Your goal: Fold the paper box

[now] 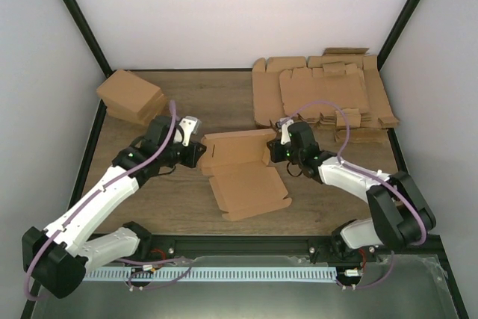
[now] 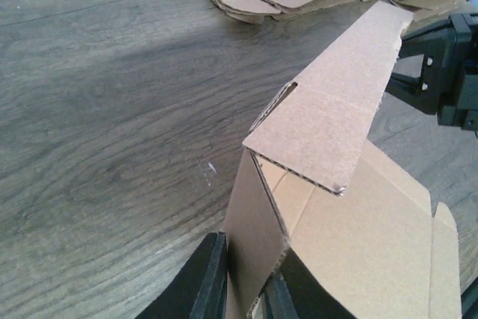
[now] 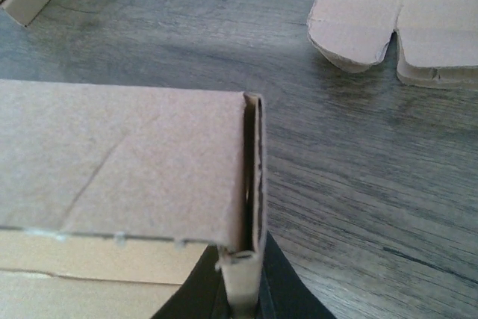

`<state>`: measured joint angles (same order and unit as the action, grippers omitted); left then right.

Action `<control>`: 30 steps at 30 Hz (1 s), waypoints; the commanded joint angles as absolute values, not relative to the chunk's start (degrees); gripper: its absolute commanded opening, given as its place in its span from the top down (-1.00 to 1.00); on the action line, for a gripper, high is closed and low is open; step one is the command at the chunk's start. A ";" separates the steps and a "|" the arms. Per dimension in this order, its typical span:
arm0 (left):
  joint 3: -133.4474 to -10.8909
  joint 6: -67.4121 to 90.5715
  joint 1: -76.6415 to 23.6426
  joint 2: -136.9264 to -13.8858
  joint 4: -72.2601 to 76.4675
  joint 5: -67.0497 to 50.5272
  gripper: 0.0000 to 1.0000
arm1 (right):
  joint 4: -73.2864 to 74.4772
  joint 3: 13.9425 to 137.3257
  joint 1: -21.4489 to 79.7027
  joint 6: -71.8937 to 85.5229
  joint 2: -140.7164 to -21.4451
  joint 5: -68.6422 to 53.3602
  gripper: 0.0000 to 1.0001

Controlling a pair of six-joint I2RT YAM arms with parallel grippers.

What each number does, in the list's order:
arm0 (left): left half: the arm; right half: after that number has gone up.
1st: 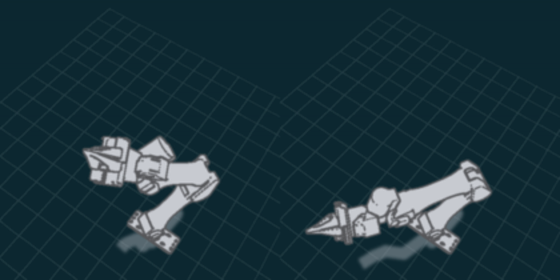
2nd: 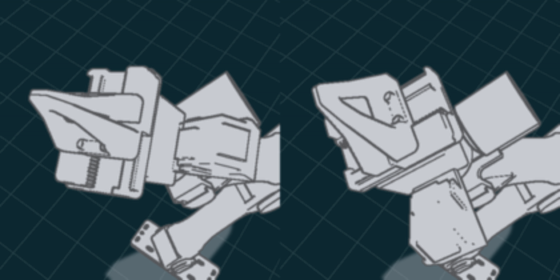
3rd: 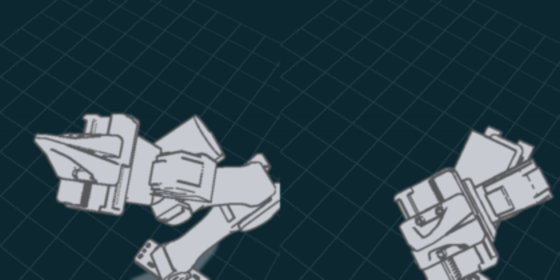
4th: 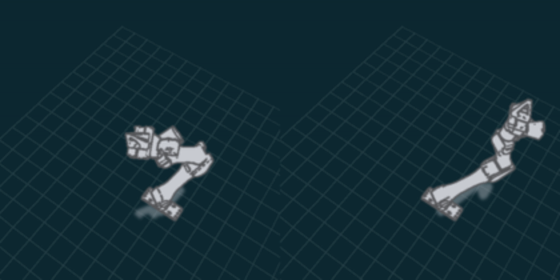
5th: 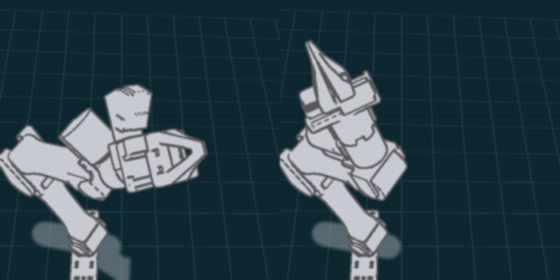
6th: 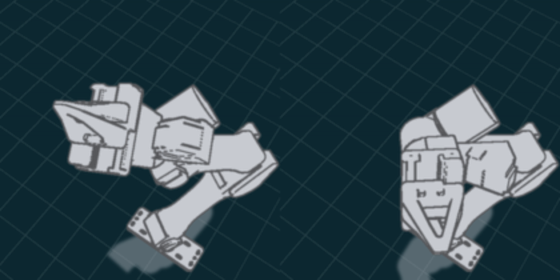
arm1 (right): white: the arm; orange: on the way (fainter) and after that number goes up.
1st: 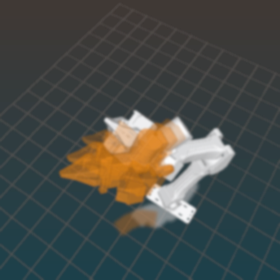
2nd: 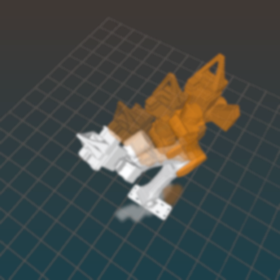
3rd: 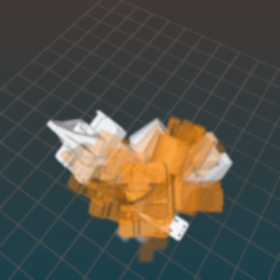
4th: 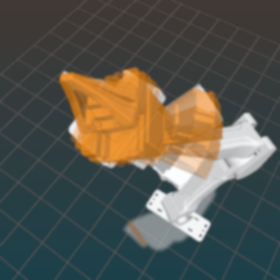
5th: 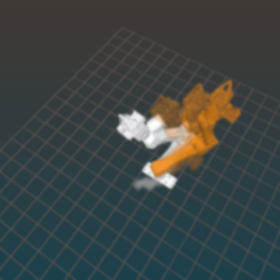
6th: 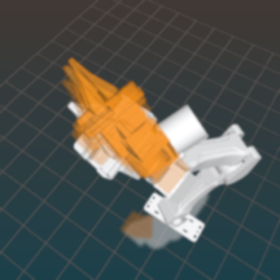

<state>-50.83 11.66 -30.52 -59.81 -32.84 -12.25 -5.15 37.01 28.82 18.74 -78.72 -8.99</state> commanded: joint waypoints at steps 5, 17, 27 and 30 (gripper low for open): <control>-54.08 12.72 -30.40 -61.26 -36.35 -12.05 0.93 | -5.59 40.48 28.48 18.04 -83.13 -7.53 0.98; -57.19 16.17 -30.41 -61.48 -35.87 -17.14 0.93 | -6.01 39.74 28.48 18.40 -84.84 -6.60 0.56; -55.40 14.74 -30.41 -61.96 -35.32 -16.83 0.93 | -6.95 37.27 28.48 18.58 -83.31 -10.76 0.90; -55.61 14.77 -30.41 -61.88 -35.22 -16.95 0.93 | -6.33 37.23 28.47 18.96 -83.39 -9.22 0.99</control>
<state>-55.51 14.81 -30.44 -62.15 -36.97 -15.62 -6.61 36.93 28.73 18.81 -84.47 -10.57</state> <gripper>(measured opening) 0.040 0.039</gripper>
